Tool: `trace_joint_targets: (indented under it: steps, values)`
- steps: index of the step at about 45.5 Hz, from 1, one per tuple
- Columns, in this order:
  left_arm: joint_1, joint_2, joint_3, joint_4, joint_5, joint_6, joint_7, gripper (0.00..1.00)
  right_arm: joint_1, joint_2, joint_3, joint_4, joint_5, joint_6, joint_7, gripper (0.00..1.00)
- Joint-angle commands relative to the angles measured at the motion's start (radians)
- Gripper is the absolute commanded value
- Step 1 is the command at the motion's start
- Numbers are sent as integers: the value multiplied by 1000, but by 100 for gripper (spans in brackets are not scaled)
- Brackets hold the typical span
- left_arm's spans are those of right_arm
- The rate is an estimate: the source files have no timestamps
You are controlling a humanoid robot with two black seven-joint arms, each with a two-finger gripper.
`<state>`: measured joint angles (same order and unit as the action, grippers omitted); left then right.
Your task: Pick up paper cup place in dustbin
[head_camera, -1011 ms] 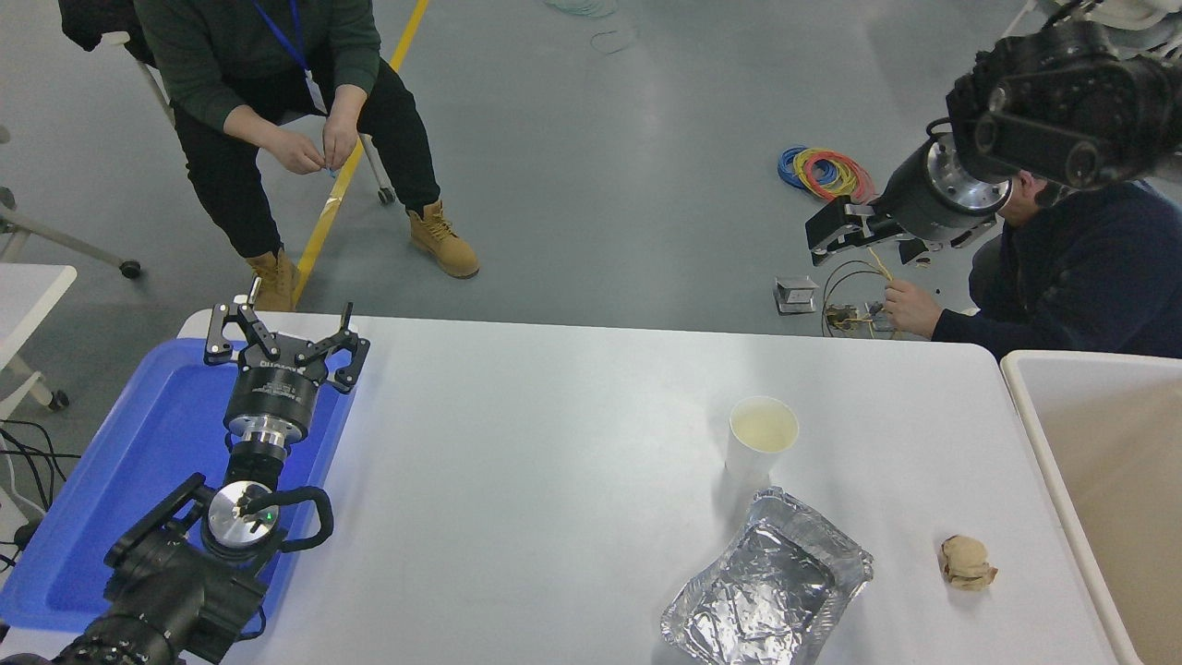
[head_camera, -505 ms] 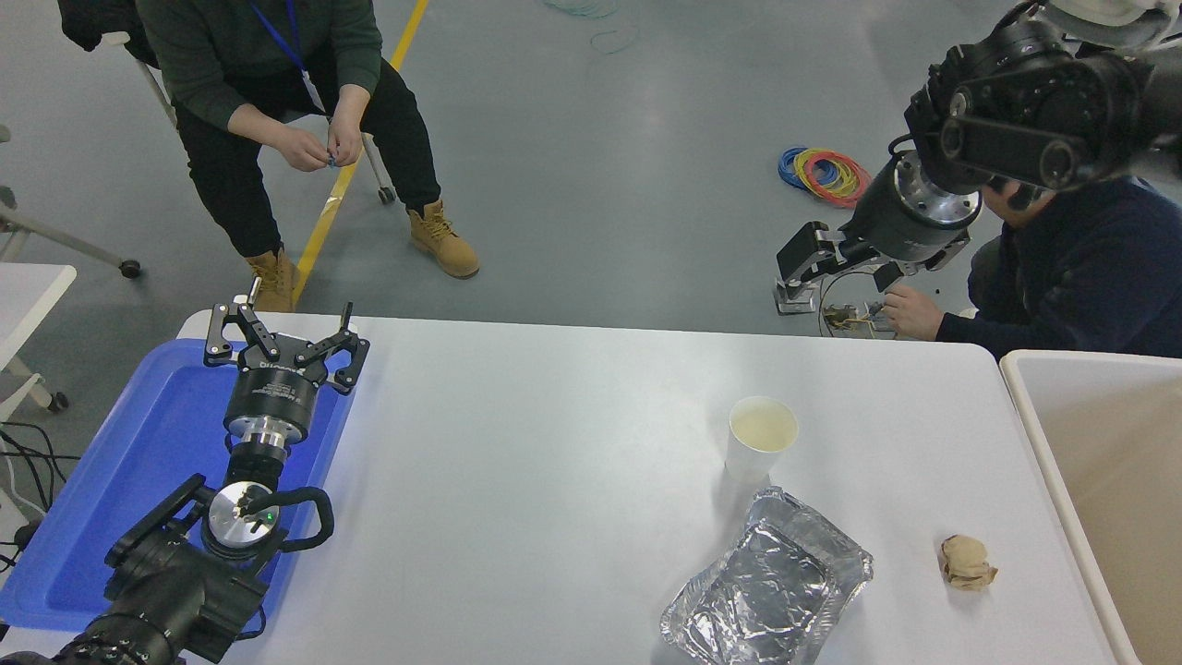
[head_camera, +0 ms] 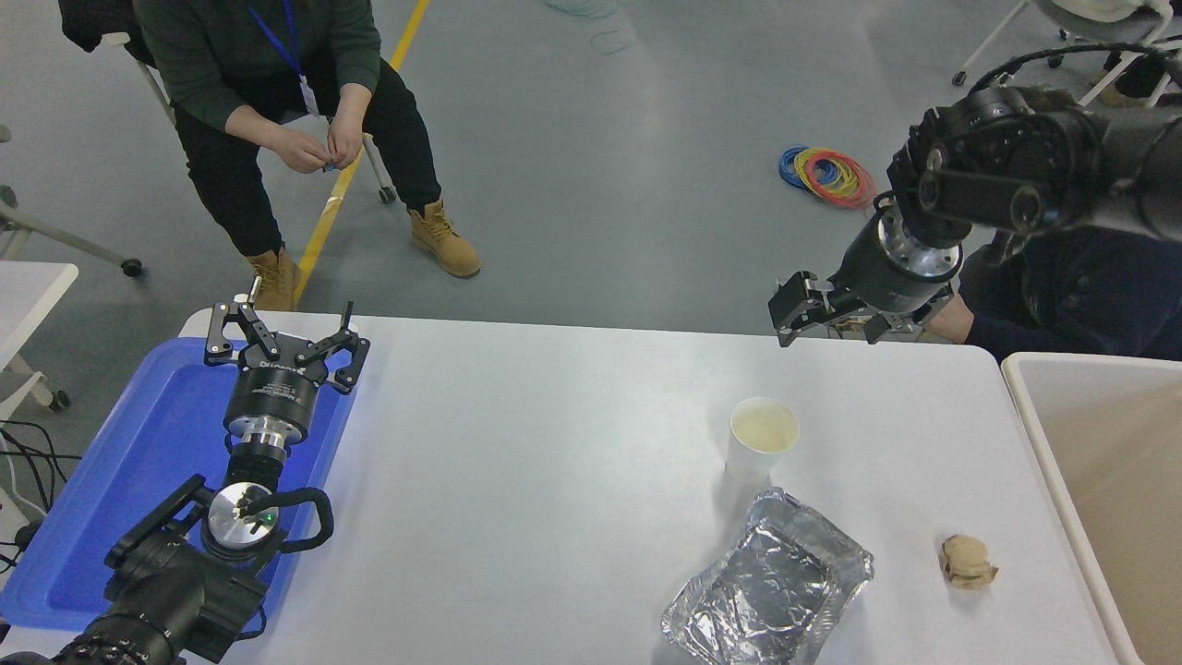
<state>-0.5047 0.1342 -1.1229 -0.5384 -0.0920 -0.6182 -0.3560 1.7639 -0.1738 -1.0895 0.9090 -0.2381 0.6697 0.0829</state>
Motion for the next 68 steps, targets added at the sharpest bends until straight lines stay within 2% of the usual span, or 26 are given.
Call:
trace_joint_targets:
  steps: [1,13,42,54,56,58,64,66,68]
  values:
    - [0,-1,0,0,0,0,0,100,-109,14,3,-5,10,-116,-3,100]
    - [0,1,0,0,0,0,0,100,-241,51,8,-59,13,-209,-2,100]
    - [0,-1,0,0,0,0,0,100,-397,71,46,-179,13,-320,-2,99]
    - [0,1,0,0,0,0,0,100,-446,82,65,-216,11,-351,5,95]
    - [0,1,0,0,0,0,0,100,-449,82,65,-220,11,-355,5,92]
    - [0,-1,0,0,0,0,0,100,-455,83,65,-220,10,-357,6,82]
    - [0,-1,0,0,0,0,0,100,-458,89,56,-220,-7,-366,9,38]
    - [0,-1,0,0,0,0,0,100,-458,89,54,-220,-9,-369,11,31]
    - [0,-1,0,0,0,0,0,100,-458,89,54,-220,-9,-369,12,28]
